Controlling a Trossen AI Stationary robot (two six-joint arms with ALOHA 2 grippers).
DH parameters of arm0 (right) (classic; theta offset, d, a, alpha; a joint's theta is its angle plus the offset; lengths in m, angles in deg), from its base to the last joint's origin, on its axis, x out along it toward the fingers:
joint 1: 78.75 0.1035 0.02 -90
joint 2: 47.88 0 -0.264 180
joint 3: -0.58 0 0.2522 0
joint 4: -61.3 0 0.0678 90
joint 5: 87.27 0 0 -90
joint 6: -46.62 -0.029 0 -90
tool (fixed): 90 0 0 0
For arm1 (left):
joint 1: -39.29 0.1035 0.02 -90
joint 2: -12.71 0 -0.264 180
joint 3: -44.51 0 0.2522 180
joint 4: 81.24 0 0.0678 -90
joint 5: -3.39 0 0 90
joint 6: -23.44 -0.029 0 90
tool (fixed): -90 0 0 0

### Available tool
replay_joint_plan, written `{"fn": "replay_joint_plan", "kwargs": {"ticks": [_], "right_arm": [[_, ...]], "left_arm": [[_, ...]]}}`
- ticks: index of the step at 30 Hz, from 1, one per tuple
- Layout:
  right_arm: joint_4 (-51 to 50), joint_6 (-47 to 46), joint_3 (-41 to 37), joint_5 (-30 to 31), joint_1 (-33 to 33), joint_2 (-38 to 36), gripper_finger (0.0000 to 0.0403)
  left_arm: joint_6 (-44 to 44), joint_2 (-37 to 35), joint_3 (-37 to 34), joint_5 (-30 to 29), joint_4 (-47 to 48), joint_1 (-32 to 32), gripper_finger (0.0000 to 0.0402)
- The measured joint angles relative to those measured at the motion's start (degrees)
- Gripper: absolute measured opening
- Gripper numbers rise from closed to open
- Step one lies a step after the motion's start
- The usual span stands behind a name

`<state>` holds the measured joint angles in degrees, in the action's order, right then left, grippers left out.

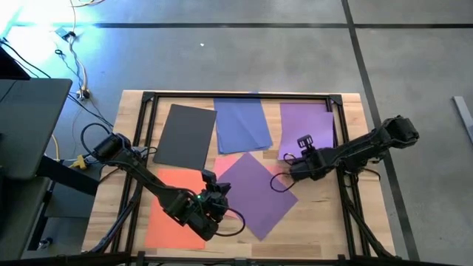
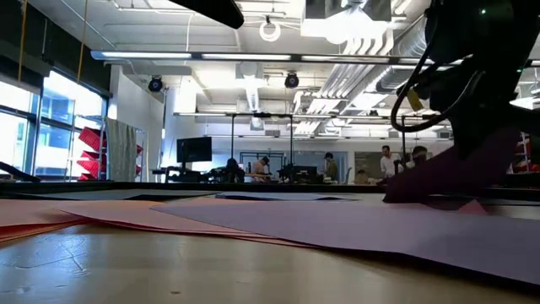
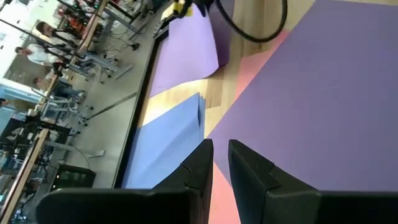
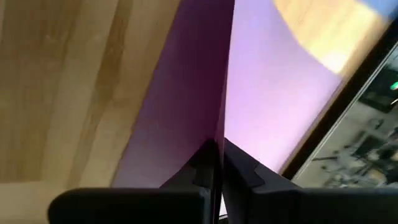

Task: Organize paper
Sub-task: Stack the bottom violet paper on top of the top violet paper

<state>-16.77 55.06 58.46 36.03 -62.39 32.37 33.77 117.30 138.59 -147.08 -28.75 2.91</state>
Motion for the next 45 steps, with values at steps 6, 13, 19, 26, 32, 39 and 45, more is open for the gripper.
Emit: {"fn": "replay_joint_plan", "kwargs": {"ticks": [6,13,19,26,32,39,45], "right_arm": [[-1.3,9.2,0.0,8.4,0.5,-0.1,0.0],[0.1,15.0,-7.0,5.7,-2.3,-0.4,0.0],[2.3,10.9,-14.1,2.2,-2.6,-0.4,0.0],[4.0,3.4,-12.4,1.0,-2.8,-0.4,0.0],[5.3,4.5,-11.5,0.7,-4.3,-0.4,0.0],[8.4,7.1,-11.6,0.6,-6.7,-0.4,0.0],[10.2,13.4,-11.7,-2.1,-9.1,-0.4,0.0]], "left_arm": [[0.0,0.0,0.0,0.1,0.0,0.0,0.003],[0.0,0.4,0.0,0.5,0.0,0.0,0.003],[0.0,0.4,0.0,0.6,0.0,0.0,0.003],[0.0,0.4,0.0,0.4,-0.1,0.7,0.003],[0.0,0.4,0.0,1.4,-1.0,0.7,0.003],[-0.5,0.4,0.0,1.6,-1.4,0.7,0.003],[-0.6,0.4,0.0,1.6,-1.4,0.7,0.003]]}}
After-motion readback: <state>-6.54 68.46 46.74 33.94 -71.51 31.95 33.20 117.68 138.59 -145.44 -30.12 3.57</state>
